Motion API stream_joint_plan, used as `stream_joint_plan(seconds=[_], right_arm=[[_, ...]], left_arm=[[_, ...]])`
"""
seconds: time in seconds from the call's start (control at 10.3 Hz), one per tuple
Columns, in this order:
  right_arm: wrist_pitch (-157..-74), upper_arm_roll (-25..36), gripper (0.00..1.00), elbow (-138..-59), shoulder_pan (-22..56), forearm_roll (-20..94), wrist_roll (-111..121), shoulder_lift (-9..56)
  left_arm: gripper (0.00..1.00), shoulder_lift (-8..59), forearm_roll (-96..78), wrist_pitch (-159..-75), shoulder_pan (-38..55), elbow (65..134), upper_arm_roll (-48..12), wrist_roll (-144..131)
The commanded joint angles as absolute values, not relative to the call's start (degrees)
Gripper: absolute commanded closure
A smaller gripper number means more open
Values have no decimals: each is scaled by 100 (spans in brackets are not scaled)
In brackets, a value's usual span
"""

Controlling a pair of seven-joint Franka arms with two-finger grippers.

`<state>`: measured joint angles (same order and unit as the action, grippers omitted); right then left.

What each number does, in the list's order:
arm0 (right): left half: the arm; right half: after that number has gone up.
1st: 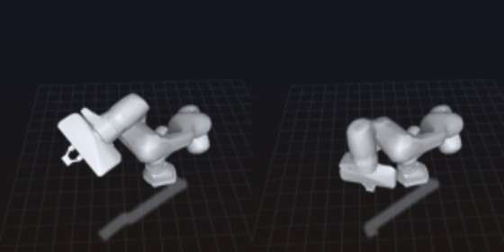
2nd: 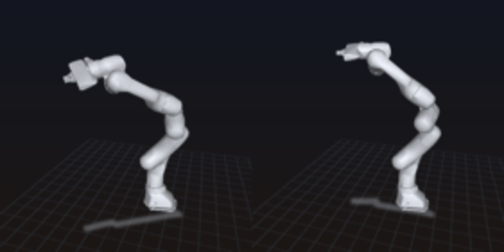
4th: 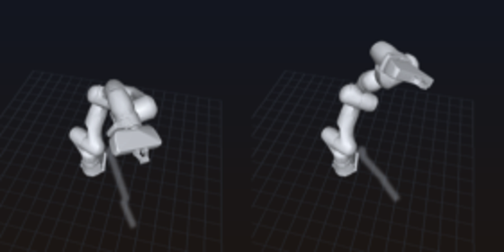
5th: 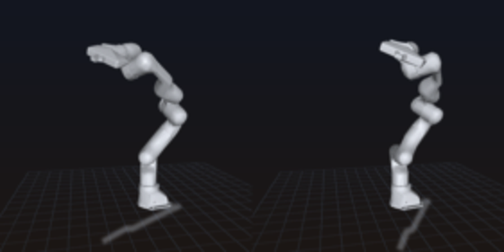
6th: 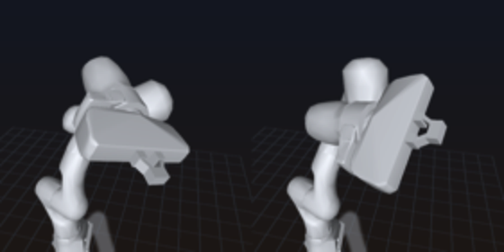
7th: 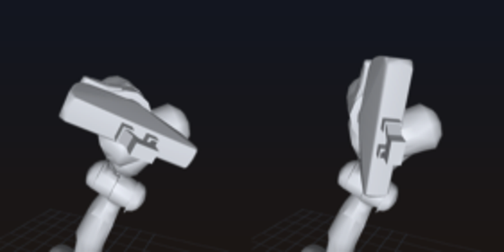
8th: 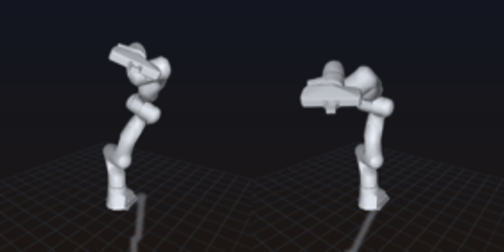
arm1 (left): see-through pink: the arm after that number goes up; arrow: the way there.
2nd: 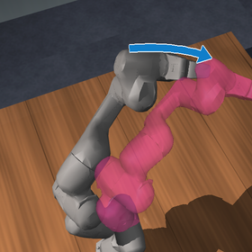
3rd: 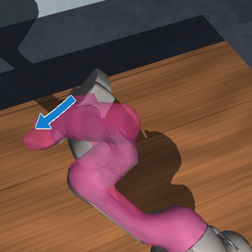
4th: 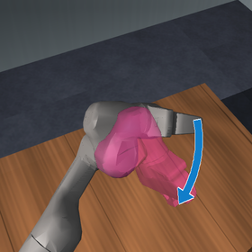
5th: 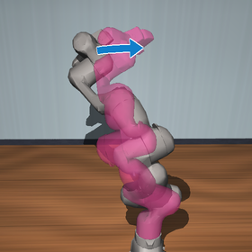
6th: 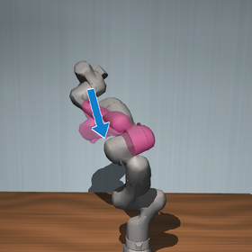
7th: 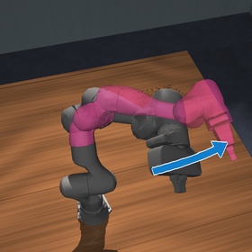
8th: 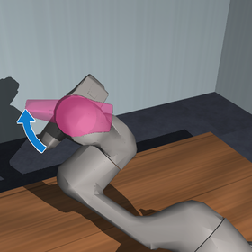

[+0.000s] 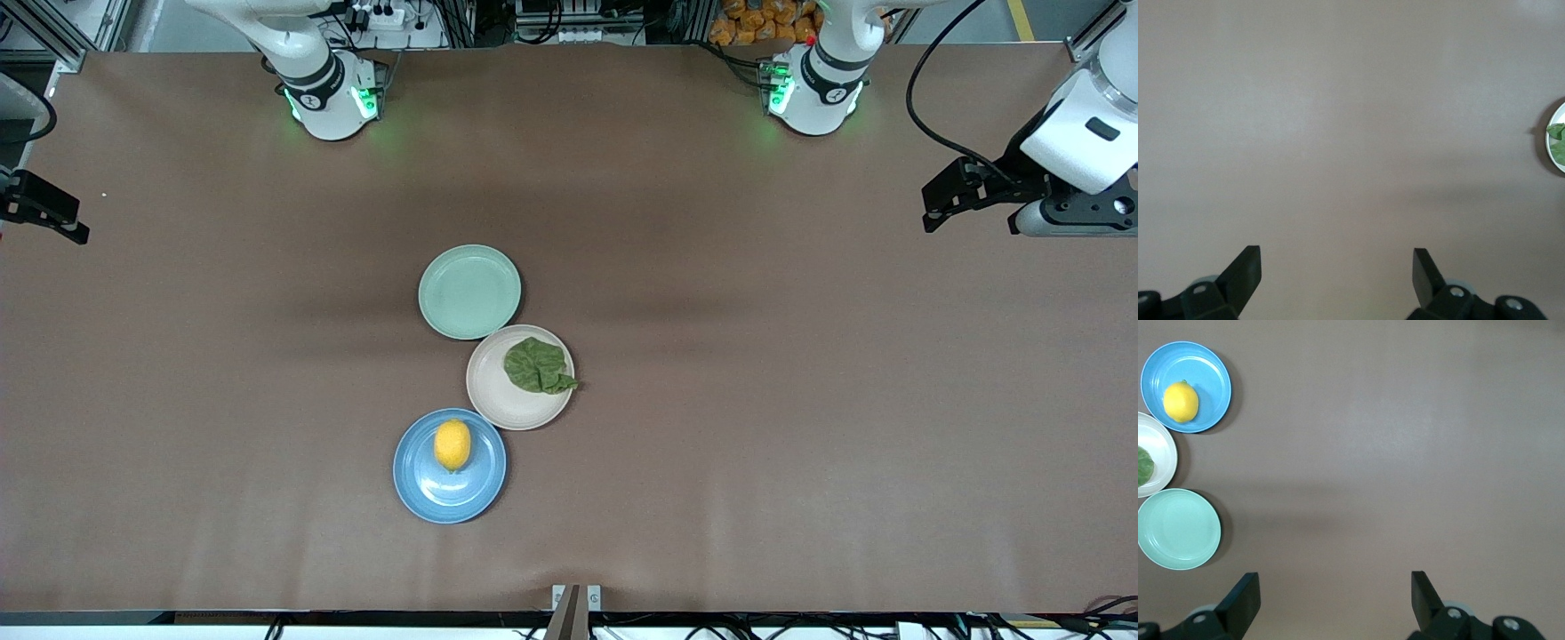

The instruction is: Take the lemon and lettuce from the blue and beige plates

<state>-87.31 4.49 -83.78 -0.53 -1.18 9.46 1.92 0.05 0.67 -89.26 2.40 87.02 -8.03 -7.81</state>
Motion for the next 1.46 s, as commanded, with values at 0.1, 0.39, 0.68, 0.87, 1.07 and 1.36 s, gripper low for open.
stream_joint_plan(seconds=[0.1,0.39,0.68,0.87,1.07,1.36], right_arm=[[-8728,387,0,-8429,-141,-132,879,149],[-8728,387,0,-8429,-141,-132,879,149],[-8719,396,0,-8429,-141,-123,844,149],[-8701,387,0,-8429,-141,-114,634,149],[-8710,387,0,-8429,-141,-88,606,149],[-8710,396,0,-8429,-149,-88,598,149]], left_arm=[[0,9,-17,-8833,237,8666,-896,-658],[0,78,-9,-8833,264,8666,-896,-668],[0,202,-18,-8833,281,8675,-923,-685],[0,394,-35,-8859,421,8675,-949,-729],[0,649,-44,-8955,632,8666,-949,-1105],[0,1001,-35,-9315,974,8666,-949,-1782]])
